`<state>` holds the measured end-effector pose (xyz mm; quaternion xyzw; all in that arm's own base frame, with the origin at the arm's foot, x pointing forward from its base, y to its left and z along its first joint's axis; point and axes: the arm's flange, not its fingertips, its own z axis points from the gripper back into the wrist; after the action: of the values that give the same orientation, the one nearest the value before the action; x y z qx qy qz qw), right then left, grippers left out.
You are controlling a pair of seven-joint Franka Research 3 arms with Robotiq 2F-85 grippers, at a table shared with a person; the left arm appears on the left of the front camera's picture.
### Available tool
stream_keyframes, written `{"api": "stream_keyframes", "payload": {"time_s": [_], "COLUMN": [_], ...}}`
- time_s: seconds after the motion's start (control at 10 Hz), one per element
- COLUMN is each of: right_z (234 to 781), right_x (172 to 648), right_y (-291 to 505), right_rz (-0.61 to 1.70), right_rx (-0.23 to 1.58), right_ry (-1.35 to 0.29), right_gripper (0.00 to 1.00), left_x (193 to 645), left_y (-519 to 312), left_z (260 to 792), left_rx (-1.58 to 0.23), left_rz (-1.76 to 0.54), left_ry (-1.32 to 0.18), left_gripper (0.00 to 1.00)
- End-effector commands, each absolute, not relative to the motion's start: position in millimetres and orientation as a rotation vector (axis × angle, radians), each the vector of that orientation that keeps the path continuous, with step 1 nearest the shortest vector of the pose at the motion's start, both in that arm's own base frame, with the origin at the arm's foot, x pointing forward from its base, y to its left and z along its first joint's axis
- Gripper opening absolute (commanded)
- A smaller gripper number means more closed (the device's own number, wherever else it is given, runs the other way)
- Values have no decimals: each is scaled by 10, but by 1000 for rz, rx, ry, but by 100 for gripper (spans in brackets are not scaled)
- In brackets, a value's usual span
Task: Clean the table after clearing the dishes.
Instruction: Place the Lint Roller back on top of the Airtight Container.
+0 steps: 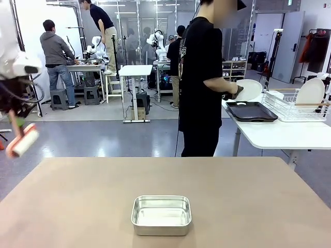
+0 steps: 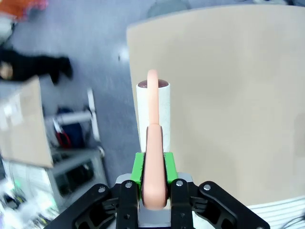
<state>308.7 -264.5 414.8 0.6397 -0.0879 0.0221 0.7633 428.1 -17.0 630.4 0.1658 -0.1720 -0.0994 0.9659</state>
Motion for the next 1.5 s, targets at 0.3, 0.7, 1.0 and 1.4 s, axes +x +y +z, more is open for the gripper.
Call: {"api": "stream_keyframes", "payload": {"time_s": [0.3,0.7,1.0,1.4], "right_z": [4184,4184,4184,4184], "right_x": [3072,3072,3072,3072], "right_y": [-2641,-2641,-2641,-2641], "right_rz": [48,48,48,48], "right_rx": [1388,1388,1388,1388], "right_ry": [-194,-194,-194,-194], "right_gripper": [100,100,100,100], "left_x": [4404,4218,3873,3676], "left_y": [-1562,-2621,-3211,-3390], "left_z": [6777,6478,6185,6167], "left_rx": [246,57,14,291], "left_rz": [-832,-1208,-1399,-1434], "left_ry": [-516,-389,-276,-361], "left_gripper": [21,21,21,21]}}
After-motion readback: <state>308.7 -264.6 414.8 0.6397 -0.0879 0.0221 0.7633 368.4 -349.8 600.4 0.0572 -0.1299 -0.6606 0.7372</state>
